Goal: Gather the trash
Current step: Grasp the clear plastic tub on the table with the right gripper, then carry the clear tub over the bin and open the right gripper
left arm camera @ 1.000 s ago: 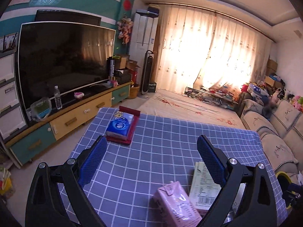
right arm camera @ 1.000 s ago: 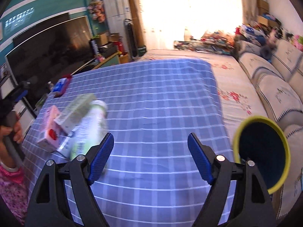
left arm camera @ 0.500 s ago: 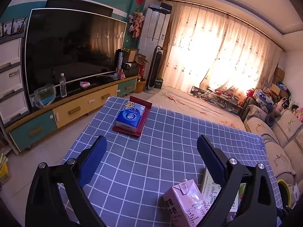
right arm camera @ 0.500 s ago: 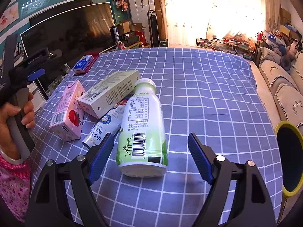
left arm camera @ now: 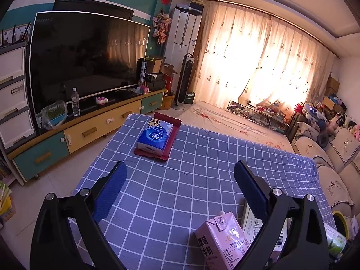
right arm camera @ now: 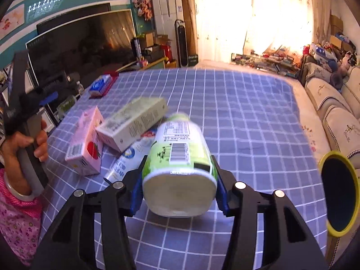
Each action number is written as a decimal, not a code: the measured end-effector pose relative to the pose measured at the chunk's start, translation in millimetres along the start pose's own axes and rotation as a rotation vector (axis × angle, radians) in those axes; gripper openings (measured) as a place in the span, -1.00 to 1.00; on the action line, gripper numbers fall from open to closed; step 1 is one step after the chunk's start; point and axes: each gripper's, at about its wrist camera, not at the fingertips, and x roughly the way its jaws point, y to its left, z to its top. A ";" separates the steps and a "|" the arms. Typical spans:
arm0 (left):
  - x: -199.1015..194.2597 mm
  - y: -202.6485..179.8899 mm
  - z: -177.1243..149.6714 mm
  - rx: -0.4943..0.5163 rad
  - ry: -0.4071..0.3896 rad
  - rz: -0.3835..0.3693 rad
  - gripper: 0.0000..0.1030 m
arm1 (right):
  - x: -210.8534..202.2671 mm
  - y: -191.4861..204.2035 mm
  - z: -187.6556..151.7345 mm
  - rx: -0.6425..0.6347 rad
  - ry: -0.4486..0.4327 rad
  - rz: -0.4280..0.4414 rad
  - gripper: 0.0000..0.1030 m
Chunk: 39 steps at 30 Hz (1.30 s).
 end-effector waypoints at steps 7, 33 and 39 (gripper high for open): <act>-0.2 0.8 0.9 -0.005 0.000 0.004 0.83 | -30.3 -5.6 18.8 0.001 -0.082 -0.003 -0.04; 6.9 -1.1 -3.4 0.015 0.016 0.010 0.83 | -79.7 -71.8 43.3 0.134 -0.193 -0.078 -0.05; 9.0 -2.0 -3.8 0.019 0.018 0.013 0.83 | -114.5 -164.5 39.5 0.281 -0.274 -0.326 -0.05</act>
